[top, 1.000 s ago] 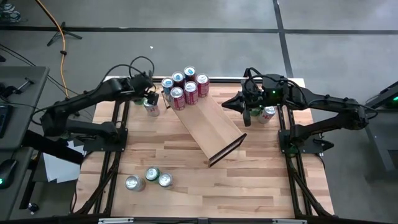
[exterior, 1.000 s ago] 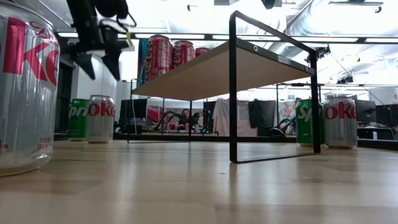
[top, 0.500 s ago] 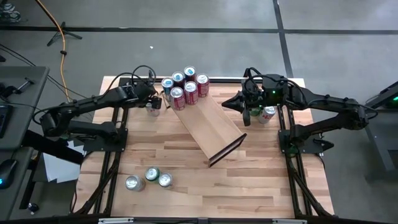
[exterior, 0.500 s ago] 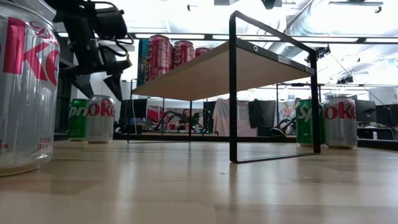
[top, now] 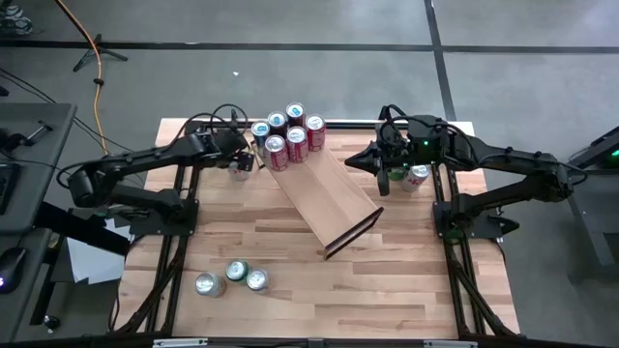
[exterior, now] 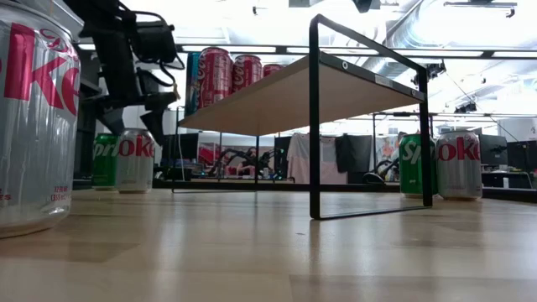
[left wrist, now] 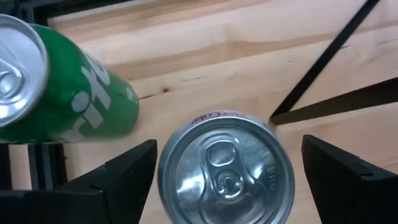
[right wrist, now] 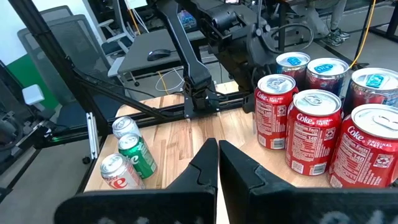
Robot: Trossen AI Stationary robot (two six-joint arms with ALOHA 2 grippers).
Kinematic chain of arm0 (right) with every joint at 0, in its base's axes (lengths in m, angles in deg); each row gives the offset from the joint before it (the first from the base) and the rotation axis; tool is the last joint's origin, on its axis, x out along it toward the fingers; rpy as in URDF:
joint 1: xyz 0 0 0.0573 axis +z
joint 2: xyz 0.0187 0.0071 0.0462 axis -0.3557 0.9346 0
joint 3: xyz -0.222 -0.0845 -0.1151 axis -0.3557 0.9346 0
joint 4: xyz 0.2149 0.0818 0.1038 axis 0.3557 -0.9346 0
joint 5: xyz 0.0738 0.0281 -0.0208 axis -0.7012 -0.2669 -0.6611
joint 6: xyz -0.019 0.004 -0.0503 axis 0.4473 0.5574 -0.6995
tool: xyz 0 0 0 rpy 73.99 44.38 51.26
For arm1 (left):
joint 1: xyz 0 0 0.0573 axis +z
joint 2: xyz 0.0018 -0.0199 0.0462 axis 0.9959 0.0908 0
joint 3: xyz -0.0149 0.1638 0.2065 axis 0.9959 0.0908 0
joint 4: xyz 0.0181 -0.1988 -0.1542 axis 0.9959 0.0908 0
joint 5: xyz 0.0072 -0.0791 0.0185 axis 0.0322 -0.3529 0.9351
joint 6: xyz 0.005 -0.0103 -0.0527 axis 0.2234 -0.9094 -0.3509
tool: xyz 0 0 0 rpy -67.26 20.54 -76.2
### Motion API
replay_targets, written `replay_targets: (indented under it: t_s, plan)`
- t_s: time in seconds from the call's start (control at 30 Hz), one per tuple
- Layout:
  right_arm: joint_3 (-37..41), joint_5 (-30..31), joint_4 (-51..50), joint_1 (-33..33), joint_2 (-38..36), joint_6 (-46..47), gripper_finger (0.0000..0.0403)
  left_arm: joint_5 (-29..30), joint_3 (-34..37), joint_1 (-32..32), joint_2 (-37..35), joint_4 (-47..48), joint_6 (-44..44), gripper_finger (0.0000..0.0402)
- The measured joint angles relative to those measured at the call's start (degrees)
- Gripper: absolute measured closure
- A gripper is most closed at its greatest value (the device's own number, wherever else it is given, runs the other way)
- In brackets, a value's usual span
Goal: Place canned beverage on shelf
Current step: Put the top left silver soda can on the shelf
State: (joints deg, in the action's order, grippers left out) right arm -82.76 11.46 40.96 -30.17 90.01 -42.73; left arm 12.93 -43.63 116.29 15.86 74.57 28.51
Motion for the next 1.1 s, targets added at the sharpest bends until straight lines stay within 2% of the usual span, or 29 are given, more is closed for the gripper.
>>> replay_targets:
  t_s: [0.37, 0.47, 0.63, 0.67, 0.8, 0.97, 1.1]
  plan:
    - [0.0, 0.0, 0.0, 0.0, 0.0, 0.0, 0.0402, -0.2, 0.0, 0.0, 2.7, -0.4, -0.1, 0.0087]
    - [0.0, 0.0, 0.0, 0.0, 0.0, -0.3, 0.0402, 0.2, 0.0, 0.0, 2.7, -0.4, -0.7, 0.0117]
    - [0.0, 0.0, 0.0, 0.0, 0.0, -1.5, 0.0402, 0.0, -0.1, 0.0, 2.5, -0.4, -0.6, 0.0203]
    - [0.0, 0.0, 0.0, 0.0, 0.0, -1.5, 0.0402, -0.6, -0.1, 0.0, 2.2, -0.5, -0.2, 0.0208]
    - [0.0, 0.0, 0.0, 0.0, 0.0, -1.5, 0.0402, -3.8, -1.0, 0.0, 0.2, 2.2, 1.4, 0.0208]
    - [0.0, 0.3, 0.0, 0.0, 0.0, -1.5, 0.0402, -5.2, -5.9, 0.0, -3.8, 9.0, 5.1, 0.0208]
    - [0.0, 0.3, 0.0, 0.0, 0.0, -1.5, 0.0402, -12.1, -11.5, -1.6, -7.6, 15.2, 7.8, 0.0208]
